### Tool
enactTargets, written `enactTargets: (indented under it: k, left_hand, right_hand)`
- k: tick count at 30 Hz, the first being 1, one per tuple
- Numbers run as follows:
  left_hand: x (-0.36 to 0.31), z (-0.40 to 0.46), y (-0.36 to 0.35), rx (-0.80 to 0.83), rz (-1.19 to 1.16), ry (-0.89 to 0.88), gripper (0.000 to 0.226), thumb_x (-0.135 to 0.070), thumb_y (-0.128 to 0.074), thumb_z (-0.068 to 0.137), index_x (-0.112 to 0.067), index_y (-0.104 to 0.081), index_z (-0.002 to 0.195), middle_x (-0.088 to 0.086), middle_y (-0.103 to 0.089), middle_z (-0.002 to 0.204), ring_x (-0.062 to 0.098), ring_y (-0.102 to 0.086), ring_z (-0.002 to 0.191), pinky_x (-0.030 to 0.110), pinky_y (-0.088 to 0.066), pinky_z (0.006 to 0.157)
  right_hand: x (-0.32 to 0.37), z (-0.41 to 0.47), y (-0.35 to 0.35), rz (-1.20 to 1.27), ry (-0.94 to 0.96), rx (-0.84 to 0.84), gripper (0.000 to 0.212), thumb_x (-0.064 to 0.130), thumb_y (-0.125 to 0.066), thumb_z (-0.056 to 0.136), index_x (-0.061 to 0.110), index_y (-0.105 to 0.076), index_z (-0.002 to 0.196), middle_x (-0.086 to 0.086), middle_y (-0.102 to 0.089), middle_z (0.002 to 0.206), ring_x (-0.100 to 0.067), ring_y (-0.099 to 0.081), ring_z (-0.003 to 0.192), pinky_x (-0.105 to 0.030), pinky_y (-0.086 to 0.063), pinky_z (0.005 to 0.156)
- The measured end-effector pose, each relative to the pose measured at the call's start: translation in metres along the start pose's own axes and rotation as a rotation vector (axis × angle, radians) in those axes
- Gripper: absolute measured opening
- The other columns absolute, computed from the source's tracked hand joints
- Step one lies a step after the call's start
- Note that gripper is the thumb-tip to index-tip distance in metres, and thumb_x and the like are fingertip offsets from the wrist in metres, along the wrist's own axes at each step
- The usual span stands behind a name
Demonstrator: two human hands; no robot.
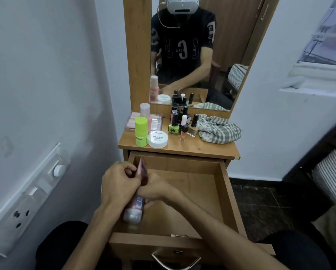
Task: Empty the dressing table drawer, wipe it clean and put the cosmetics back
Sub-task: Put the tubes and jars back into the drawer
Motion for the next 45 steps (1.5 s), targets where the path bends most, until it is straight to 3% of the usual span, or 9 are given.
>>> enactTargets:
  k: [5, 15, 18, 22, 27, 32, 37, 41, 45]
  left_hand:
    - [0.004, -0.002, -0.002, 0.002, -0.027, 0.022, 0.021, -0.021, -0.083, 0.069, -0.027, -0.074, 0.087, -0.006, -0.06, 0.085, 0.015, -0.06, 0.078, 0.031, -0.05, 0.068]
    - [0.005, -0.004, -0.007, 0.024, 0.038, 0.025, 0.023, -0.011, -0.078, 0.072, -0.02, -0.073, 0.093, 0.0, -0.056, 0.09, 0.02, -0.057, 0.083, 0.029, -0.043, 0.067]
    - [0.008, -0.003, -0.006, 0.013, 0.017, 0.017, 0.024, -0.015, -0.08, 0.071, -0.02, -0.073, 0.093, -0.002, -0.055, 0.086, 0.018, -0.055, 0.08, 0.028, -0.04, 0.067]
    - [0.004, -0.006, -0.003, -0.024, 0.026, 0.01, 0.018, -0.02, -0.079, 0.074, -0.021, -0.072, 0.092, -0.004, -0.054, 0.085, 0.018, -0.056, 0.079, 0.029, -0.04, 0.065]
    - [-0.003, -0.008, 0.002, -0.046, 0.013, 0.003, 0.022, -0.024, -0.08, 0.073, -0.023, -0.072, 0.093, -0.005, -0.055, 0.087, 0.017, -0.057, 0.083, 0.029, -0.04, 0.066]
    - [-0.016, -0.013, -0.012, 0.052, 0.233, -0.091, 0.042, -0.05, -0.079, 0.074, -0.027, -0.068, 0.107, -0.008, -0.056, 0.105, 0.012, -0.054, 0.101, 0.027, -0.046, 0.08]
    - [-0.016, -0.011, -0.013, 0.032, 0.202, -0.083, 0.029, -0.043, -0.078, 0.077, -0.026, -0.068, 0.097, -0.007, -0.062, 0.107, 0.013, -0.056, 0.102, 0.028, -0.05, 0.083]
    - [-0.009, -0.012, -0.011, 0.018, 0.133, -0.032, 0.021, -0.027, -0.077, 0.078, -0.023, -0.069, 0.096, -0.007, -0.06, 0.101, 0.012, -0.055, 0.098, 0.023, -0.041, 0.074]
    - [-0.008, -0.014, -0.009, 0.018, 0.102, -0.005, 0.02, -0.017, -0.076, 0.076, -0.024, -0.069, 0.094, -0.007, -0.058, 0.097, 0.011, -0.053, 0.091, 0.023, -0.042, 0.074]
  right_hand:
    - [-0.005, 0.001, 0.004, 0.157, -0.014, 0.103, 0.027, 0.003, -0.064, 0.094, 0.011, -0.061, 0.12, -0.02, -0.074, 0.12, -0.028, -0.077, 0.103, -0.041, -0.062, 0.094]
    - [-0.016, 0.006, 0.015, -0.002, -0.036, -0.094, 0.039, 0.003, -0.064, 0.087, 0.005, -0.063, 0.126, -0.016, -0.076, 0.108, -0.025, -0.08, 0.086, -0.042, -0.066, 0.083]
    - [-0.009, -0.006, 0.045, -0.028, 0.026, -0.26, 0.043, 0.016, -0.068, 0.088, 0.017, -0.065, 0.13, -0.006, -0.077, 0.105, -0.017, -0.079, 0.07, -0.034, -0.066, 0.076]
    - [0.031, -0.042, 0.097, -0.022, 0.287, -0.59, 0.012, 0.033, -0.074, 0.085, 0.035, -0.071, 0.097, 0.008, -0.076, 0.079, -0.009, -0.075, 0.077, -0.038, -0.064, 0.082]
    - [0.091, -0.077, 0.124, -0.054, 0.517, -0.903, 0.038, 0.053, -0.074, 0.086, 0.032, -0.071, 0.117, 0.016, -0.07, 0.093, -0.001, -0.066, 0.087, -0.024, -0.053, 0.07]
    - [0.098, -0.072, 0.125, 0.001, 0.498, -0.97, 0.032, 0.053, -0.072, 0.086, 0.031, -0.072, 0.109, 0.015, -0.071, 0.09, -0.001, -0.065, 0.086, -0.02, -0.045, 0.065]
    - [0.049, -0.067, 0.112, -0.153, 0.279, -0.813, 0.013, 0.038, -0.07, 0.089, 0.025, -0.07, 0.09, 0.009, -0.069, 0.077, -0.002, -0.063, 0.069, -0.026, -0.055, 0.065]
    - [-0.002, -0.047, 0.075, -0.416, -0.061, -0.391, 0.04, 0.056, -0.075, 0.088, 0.021, -0.057, 0.096, 0.006, -0.064, 0.084, -0.011, -0.07, 0.068, -0.025, -0.061, 0.063]
    - [-0.012, -0.043, 0.035, -0.242, -0.016, -0.207, 0.024, 0.04, -0.076, 0.091, 0.03, -0.054, 0.086, 0.0, -0.074, 0.084, -0.014, -0.075, 0.067, -0.03, -0.066, 0.068]
Point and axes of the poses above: each hand's wrist, its own z-axis towards the middle knuckle, its own y-axis out of the back of the hand, x = y × z, the point moved 7 cm from there along z, towards the middle knuckle
